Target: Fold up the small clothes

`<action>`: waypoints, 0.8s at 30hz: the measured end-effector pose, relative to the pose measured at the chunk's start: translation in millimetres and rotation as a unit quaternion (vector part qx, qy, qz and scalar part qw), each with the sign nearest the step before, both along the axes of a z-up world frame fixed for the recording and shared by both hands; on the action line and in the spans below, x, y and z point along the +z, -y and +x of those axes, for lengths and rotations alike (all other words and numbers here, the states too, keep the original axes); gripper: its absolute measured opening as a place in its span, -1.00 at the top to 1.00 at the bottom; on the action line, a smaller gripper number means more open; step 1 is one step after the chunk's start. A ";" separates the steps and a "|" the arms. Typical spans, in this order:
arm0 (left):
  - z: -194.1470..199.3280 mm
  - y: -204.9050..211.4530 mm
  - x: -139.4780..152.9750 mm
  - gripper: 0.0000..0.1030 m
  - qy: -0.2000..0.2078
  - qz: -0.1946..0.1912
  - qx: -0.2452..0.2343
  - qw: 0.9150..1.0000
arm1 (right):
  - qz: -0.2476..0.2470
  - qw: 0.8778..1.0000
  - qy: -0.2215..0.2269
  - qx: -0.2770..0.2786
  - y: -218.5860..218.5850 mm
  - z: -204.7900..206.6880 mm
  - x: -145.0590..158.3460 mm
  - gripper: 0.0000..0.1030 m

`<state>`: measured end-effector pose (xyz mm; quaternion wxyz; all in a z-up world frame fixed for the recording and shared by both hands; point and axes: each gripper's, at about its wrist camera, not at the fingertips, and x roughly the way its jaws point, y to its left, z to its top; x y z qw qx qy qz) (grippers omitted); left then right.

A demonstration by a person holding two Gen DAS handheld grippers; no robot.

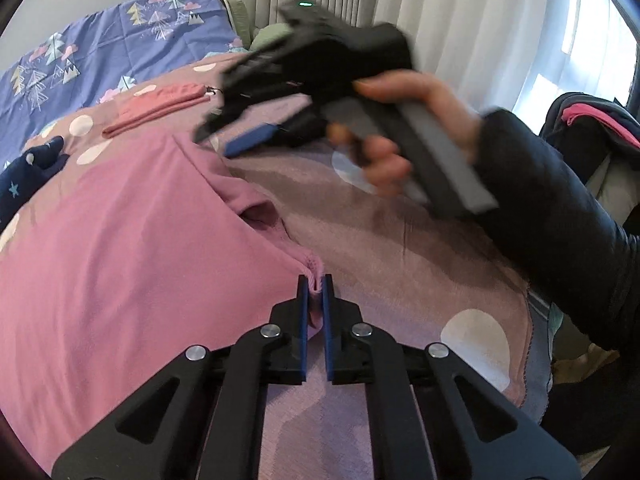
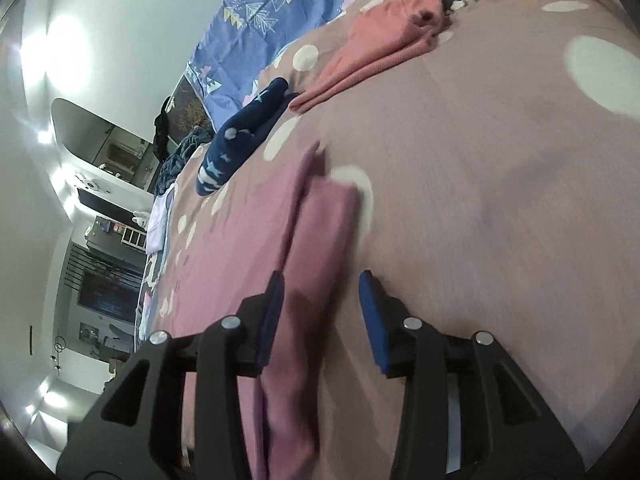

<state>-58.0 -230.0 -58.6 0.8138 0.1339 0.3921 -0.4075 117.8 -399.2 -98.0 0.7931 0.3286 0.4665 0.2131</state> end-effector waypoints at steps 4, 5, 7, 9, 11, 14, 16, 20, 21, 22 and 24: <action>5.5 0.3 -4.8 0.91 -0.015 -0.001 -0.005 1.000 | -0.004 1.000 -0.008 0.014 -14.7 34.3 -4.0 0.82; 5.0 0.0 -4.6 0.92 -0.018 -0.004 -0.008 1.000 | -0.011 1.000 -0.011 0.014 -18.6 38.3 -4.3 0.90; 5.1 -1.8 -2.6 0.92 -0.023 -0.014 -0.020 0.999 | -0.025 0.999 0.021 0.003 -22.0 35.3 10.8 0.91; 5.1 -2.6 -1.1 0.93 -0.025 -0.018 -0.035 0.999 | -0.026 0.997 0.079 -0.002 -20.0 24.0 35.3 0.92; 8.4 1.7 -5.8 0.93 -0.024 -0.009 -0.039 0.999 | -0.053 0.995 0.087 0.006 -20.5 27.0 40.4 0.92; 10.6 6.6 -16.0 0.93 -0.037 -0.005 -0.041 0.998 | -0.078 0.996 0.030 0.010 -23.7 44.5 9.7 0.91; 11.1 5.7 -19.0 0.93 -0.041 -0.008 -0.042 0.998 | -0.039 0.999 0.013 0.006 -14.5 44.3 -7.3 0.90; 15.0 3.4 -17.8 0.93 -0.047 -0.014 -0.046 0.998 | 0.019 1.000 0.010 -0.011 6.9 36.5 -3.2 0.41; 15.1 3.8 -18.1 0.93 -0.047 -0.013 -0.047 0.998 | 0.018 1.000 0.015 -0.010 8.3 35.0 1.0 0.12; 15.1 4.2 -18.6 0.93 -0.047 -0.013 -0.047 0.998 | 0.022 1.000 0.021 -0.004 8.3 34.0 5.4 0.05; 15.7 3.9 -19.5 0.93 -0.050 -0.015 -0.046 0.998 | 0.039 0.999 0.016 0.024 3.3 35.7 7.0 -0.11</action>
